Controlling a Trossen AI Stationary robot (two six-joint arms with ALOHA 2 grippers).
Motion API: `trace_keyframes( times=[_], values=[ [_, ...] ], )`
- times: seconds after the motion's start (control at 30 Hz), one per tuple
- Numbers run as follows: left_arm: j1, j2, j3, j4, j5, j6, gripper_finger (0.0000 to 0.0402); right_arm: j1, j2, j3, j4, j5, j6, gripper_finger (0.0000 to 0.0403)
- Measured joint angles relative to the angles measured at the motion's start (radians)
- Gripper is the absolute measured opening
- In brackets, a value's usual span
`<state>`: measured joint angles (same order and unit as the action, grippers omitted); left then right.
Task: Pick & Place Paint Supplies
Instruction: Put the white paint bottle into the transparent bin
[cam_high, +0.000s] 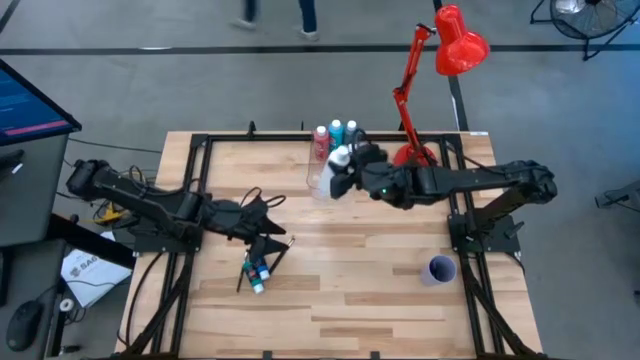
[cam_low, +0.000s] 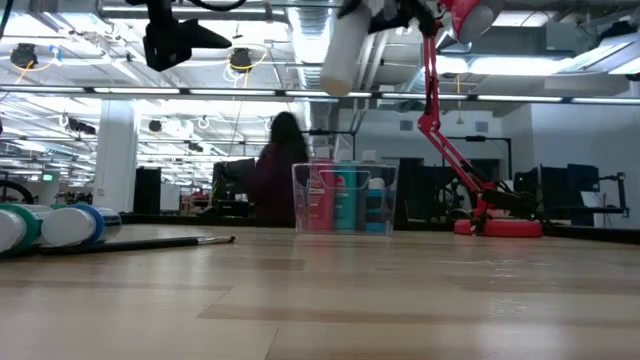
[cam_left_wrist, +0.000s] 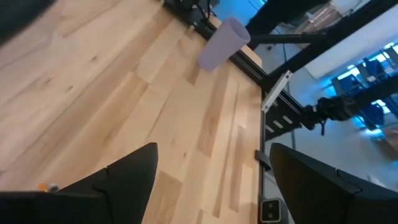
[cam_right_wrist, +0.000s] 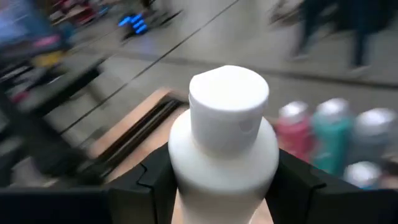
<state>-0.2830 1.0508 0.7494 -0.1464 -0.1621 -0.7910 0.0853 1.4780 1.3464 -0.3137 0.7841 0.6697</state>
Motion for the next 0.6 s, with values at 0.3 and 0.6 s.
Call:
trace_keyframes(
  times=[0.3,0.6],
  values=[
    [-0.039,0.0,-0.001,0.0,-0.049,-0.009,0.0305,-0.01,0.074,0.001,0.009,0.171,-0.068,0.0178],
    [-0.046,-0.001,-0.001,-0.002,-0.092,-0.022,0.0305,-0.048,0.187,0.001,0.015,0.201,-0.034,0.0176]
  ],
)
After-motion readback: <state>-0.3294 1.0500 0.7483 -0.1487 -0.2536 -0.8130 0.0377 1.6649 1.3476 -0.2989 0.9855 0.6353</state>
